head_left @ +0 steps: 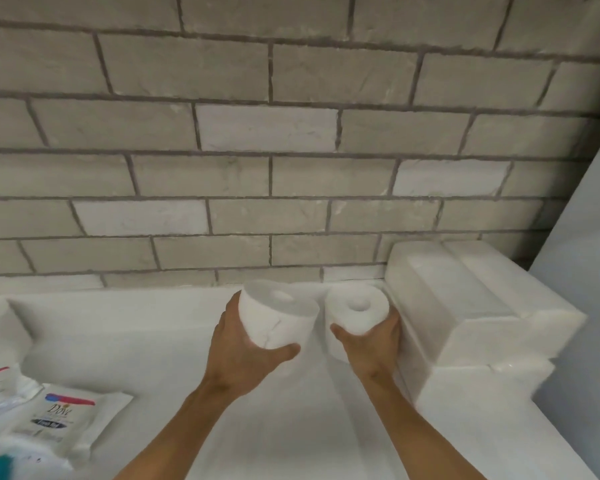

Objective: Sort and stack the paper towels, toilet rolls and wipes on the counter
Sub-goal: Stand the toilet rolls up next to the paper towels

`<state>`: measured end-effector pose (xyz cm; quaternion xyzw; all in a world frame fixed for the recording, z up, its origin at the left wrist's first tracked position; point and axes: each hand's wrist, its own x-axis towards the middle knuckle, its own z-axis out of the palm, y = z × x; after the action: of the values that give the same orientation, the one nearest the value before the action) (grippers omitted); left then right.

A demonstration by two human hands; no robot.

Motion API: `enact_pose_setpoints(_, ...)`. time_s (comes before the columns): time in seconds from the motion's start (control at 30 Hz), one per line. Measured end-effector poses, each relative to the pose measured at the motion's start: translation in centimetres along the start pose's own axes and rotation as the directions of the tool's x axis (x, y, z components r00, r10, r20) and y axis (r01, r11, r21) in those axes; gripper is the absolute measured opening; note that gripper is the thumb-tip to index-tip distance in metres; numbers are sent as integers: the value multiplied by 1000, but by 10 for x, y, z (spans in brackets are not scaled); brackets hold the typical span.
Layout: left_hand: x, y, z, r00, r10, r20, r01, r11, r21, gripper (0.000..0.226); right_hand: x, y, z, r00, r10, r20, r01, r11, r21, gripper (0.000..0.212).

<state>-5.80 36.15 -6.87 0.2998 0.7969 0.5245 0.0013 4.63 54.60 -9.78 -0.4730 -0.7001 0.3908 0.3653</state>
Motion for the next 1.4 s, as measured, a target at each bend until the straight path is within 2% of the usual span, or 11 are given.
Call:
enact_pose_setpoints(0.13, 2, -18, 30, 992, -125, 22, 127, 987, -99, 111, -1, 3, -8, 993, -113, 38, 119, 967, -225, 95)
enact_pose_setpoints(0.23, 0, -25, 50, 987, -161, 3, 160, 978, -131, 112, -3, 12, -14, 947, -315, 69, 319, 884, -341, 66)
enact_pose_setpoints(0.4, -4, -32, 75, 975, -220, -10, 220, 976, -8, 120, 4, 34, -14, 820, -570, 47, 516, 702, -490, 35)
enact_pose_setpoints(0.5, -3, -34, 85, 971, -241, -2, 240, 966, 91, 126, 6, 40, -14, 755, -651, 79, 597, 632, -495, 29)
enact_pose_setpoints(0.67, -1, -24, 94, 971, -238, 22, 232, 960, 159, 126, 5, 36, -12, 784, -606, 133, 594, 669, -447, 34)
enact_pose_setpoints(0.8, 0, -23, 88, 970, -230, 75, 215, 961, 174, 128, 6, 34, -12, 797, -578, 176, 581, 652, -487, 42)
enact_pose_setpoints(0.9, 1, -28, 80, 969, -210, 132, 194, 973, 121, 129, 1, 28, -15, 821, -529, 213, 554, 652, -518, 47)
enact_pose_setpoints(1.0, -3, -33, 66, 958, -251, 138, 249, 968, 32, 134, -8, 10, -23, 863, -457, 214, 499, 711, -496, 46)
enact_pose_setpoints(1.1, -15, -18, 43, 954, -244, 173, 257, 965, -54, 114, -22, -10, -32, 872, -455, 180, 488, 775, -401, 41)
enact_pose_setpoints(1.2, -26, -17, 21, 959, -246, 138, 262, 958, -115, 97, -47, -32, -36, 854, -486, 186, 518, 828, -216, 36)
enact_pose_setpoints(1.4, -63, -16, -48, 987, -154, 35, 158, 972, -173, 74, -113, -81, -36, 848, -394, 355, 416, 909, 13, 30)
